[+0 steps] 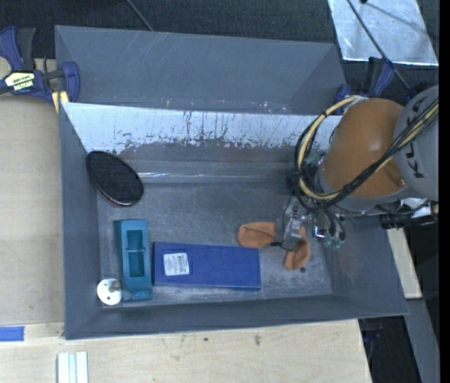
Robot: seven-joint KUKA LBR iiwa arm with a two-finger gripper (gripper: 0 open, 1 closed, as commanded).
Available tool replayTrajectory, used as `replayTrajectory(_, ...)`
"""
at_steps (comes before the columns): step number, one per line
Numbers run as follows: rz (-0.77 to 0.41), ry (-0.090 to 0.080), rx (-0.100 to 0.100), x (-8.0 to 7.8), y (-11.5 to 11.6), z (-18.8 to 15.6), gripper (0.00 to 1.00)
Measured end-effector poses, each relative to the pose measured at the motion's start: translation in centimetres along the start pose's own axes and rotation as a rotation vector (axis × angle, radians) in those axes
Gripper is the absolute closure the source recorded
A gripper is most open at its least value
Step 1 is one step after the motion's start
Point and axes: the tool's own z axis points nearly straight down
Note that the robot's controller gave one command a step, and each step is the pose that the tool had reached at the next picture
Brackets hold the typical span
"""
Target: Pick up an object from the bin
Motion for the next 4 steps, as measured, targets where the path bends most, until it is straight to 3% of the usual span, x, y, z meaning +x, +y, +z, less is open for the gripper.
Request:
replayTrajectory(2,-0.008,-0.003,0.001,-2.4,0.4,-0.3,1.00)
replayTrajectory(3,-0.007,-0.003,0.001,-2.6,0.5,-0.1,1.00)
replayTrajectory(4,-0.143,0.001,0.002,-0.8,1.6,-2.0,1.00)
